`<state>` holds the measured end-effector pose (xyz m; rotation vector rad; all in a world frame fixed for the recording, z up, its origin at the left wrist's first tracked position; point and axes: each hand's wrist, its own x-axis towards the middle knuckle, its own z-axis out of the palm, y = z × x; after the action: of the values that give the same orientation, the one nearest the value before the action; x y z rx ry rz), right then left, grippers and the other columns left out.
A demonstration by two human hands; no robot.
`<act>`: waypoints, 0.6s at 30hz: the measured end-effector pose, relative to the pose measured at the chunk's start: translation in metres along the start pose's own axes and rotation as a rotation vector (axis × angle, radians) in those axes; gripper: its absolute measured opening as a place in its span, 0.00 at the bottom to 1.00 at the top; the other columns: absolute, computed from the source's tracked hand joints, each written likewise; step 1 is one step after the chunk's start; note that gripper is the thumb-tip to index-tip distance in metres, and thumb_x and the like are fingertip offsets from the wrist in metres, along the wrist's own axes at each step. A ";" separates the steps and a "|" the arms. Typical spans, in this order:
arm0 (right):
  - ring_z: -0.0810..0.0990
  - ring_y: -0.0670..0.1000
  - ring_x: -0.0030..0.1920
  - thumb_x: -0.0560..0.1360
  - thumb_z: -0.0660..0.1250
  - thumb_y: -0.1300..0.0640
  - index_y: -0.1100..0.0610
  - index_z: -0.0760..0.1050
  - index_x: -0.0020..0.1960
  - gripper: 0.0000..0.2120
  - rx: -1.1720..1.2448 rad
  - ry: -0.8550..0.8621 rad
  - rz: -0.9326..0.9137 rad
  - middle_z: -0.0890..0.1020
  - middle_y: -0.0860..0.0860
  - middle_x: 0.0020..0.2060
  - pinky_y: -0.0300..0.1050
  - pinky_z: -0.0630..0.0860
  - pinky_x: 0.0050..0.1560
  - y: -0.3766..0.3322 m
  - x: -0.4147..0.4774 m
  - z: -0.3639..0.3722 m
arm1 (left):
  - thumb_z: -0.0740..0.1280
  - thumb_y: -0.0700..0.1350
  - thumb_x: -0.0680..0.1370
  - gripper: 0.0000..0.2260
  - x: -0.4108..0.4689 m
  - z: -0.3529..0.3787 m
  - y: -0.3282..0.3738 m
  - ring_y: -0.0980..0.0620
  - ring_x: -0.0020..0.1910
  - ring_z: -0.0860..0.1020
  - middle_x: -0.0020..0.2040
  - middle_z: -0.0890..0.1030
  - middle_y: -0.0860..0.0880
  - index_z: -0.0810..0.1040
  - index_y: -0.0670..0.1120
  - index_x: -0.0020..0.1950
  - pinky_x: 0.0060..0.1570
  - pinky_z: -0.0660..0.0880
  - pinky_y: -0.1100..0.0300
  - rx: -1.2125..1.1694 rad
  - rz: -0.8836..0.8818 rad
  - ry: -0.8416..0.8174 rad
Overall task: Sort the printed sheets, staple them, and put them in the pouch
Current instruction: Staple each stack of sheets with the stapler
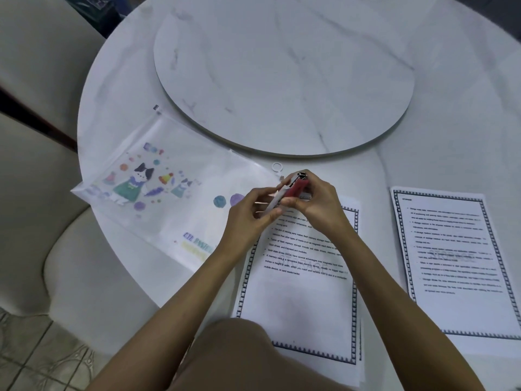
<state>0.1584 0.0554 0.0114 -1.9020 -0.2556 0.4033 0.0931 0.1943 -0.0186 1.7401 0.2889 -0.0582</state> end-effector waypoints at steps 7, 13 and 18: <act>0.81 0.41 0.42 0.67 0.72 0.69 0.60 0.74 0.48 0.13 0.000 0.047 -0.032 0.82 0.49 0.41 0.33 0.77 0.47 0.002 0.002 0.006 | 0.67 0.43 0.76 0.03 -0.005 0.003 -0.008 0.48 0.39 0.79 0.40 0.82 0.47 0.79 0.47 0.48 0.40 0.74 0.62 0.128 -0.026 0.037; 0.79 0.35 0.40 0.67 0.72 0.68 0.57 0.73 0.47 0.13 0.016 0.055 -0.024 0.81 0.49 0.41 0.30 0.76 0.44 0.002 0.010 -0.001 | 0.65 0.44 0.77 0.04 -0.004 0.003 -0.008 0.52 0.44 0.80 0.43 0.82 0.51 0.78 0.48 0.50 0.45 0.76 0.62 0.158 -0.060 0.019; 0.81 0.47 0.48 0.67 0.72 0.68 0.55 0.74 0.47 0.14 0.058 -0.003 -0.013 0.82 0.54 0.48 0.36 0.78 0.49 0.005 0.009 -0.004 | 0.64 0.44 0.78 0.05 -0.011 0.005 -0.012 0.51 0.42 0.80 0.44 0.82 0.49 0.77 0.44 0.49 0.41 0.75 0.64 0.192 -0.094 -0.030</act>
<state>0.1680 0.0532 0.0066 -1.8417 -0.2554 0.4003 0.0803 0.1892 -0.0294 1.9136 0.3523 -0.1861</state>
